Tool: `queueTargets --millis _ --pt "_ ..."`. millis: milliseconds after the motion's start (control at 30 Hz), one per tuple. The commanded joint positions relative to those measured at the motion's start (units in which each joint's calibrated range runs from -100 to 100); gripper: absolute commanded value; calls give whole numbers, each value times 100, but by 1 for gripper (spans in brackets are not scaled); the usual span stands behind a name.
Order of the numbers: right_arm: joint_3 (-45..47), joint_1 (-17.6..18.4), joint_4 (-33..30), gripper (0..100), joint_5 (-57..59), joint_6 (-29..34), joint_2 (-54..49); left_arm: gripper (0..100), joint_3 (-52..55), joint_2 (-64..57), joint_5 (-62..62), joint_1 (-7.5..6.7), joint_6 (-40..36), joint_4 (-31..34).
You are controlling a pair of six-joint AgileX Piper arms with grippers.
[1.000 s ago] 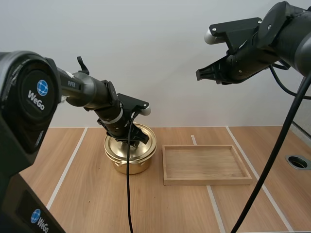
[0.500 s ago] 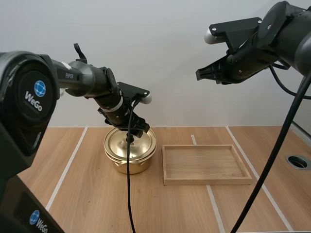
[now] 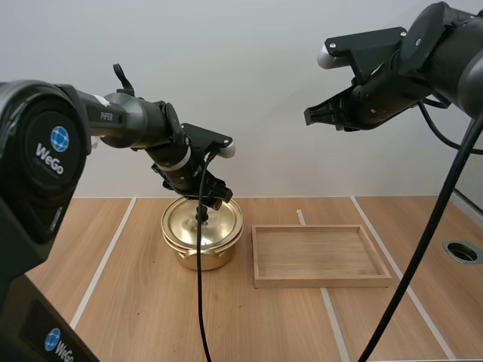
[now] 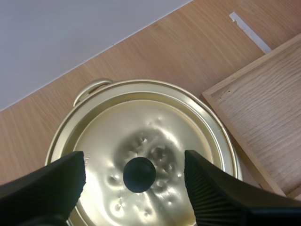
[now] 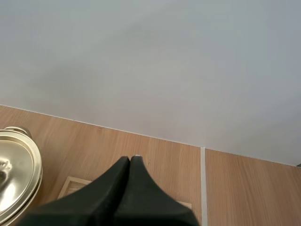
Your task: Open the pot, put the grape inside, and close it
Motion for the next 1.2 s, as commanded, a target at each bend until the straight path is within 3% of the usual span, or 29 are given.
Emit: queueTargets --millis 0,267,400,500,633,667,1167 --pt "-14 -33 7 0 32 -10 -71 97 -52 157 -60 -25 -18 -4" --pt "-14 -33 7 0 32 -20 -71 95 -52 416 -55 -25 -18 -4" --pt "-14 -33 7 0 32 -20 -71 84 -52 419 -55 -25 -18 -4" --pt "-14 -33 7 0 48 -19 -71 56 -52 419 -2 -25 -27 -4" --pt "-14 -33 7 0 105 -19 -71 6 -52 419 -2 -25 -27 -4" --pt "-14 -33 7 0 105 -19 -71 0 -52 419 15 -25 -27 -4" --pt "-14 -33 7 0 251 -19 -71 0 -52 419 556 -25 -27 43"
